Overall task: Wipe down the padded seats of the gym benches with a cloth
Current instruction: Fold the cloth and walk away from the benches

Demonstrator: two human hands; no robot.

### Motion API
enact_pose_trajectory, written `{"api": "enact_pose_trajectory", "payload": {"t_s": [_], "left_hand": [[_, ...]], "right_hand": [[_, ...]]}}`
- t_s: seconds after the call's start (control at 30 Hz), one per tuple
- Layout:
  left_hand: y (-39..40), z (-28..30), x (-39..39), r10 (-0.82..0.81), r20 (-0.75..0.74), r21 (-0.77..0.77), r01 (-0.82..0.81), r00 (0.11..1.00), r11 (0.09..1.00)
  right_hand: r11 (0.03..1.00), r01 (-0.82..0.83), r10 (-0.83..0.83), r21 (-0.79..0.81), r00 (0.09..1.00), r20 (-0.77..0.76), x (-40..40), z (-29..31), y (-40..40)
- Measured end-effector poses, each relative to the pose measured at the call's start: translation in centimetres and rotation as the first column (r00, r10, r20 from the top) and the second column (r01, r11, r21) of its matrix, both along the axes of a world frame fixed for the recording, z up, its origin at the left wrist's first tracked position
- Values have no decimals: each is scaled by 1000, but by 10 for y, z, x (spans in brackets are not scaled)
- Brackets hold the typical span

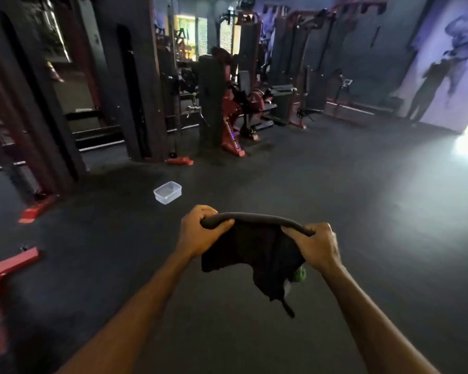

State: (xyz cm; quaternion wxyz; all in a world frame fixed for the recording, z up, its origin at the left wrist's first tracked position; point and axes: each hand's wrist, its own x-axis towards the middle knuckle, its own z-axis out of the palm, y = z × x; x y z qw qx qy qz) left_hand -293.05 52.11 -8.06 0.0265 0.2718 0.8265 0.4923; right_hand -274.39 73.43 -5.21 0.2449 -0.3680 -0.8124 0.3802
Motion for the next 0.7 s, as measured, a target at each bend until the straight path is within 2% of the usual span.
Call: {"api": "enact_pose_trajectory", "payload": {"t_s": [0.1,0.2,0.3,0.4,0.47,0.57,0.63,0.7], "left_hand": [[20,-1,-44,81,94,108,-91,992,990],[38,0,-84,116,302,233,-191,946,953],[47,12,-128,-20,478,369,-180,878,912],[43,28,-170,-155,633,443,-191,758,876],[35,28,-205,-174,583,459,-146,794,876],[23,15,-264,-64,357,435,-105,932,894],[16,5,-297,50,254,388,-149,966,909],[10,2,-328,101,273,365,-200,957,909]], "right_hand": [[981,44,-37,-187,998,43,-77,-9,-1],[946,-35,60,-323,996,68,-162,-15,-12],[844,-240,232,-480,970,-76,-237,-4,-26],[798,-437,428,-415,896,-119,-295,6,-35],[777,-543,532,-319,837,-130,-336,8,-35],[715,-669,661,-204,741,-117,-394,13,-27],[643,-736,731,-212,672,-118,-431,15,-19],[599,-760,758,-252,639,-128,-470,15,-14]]}}
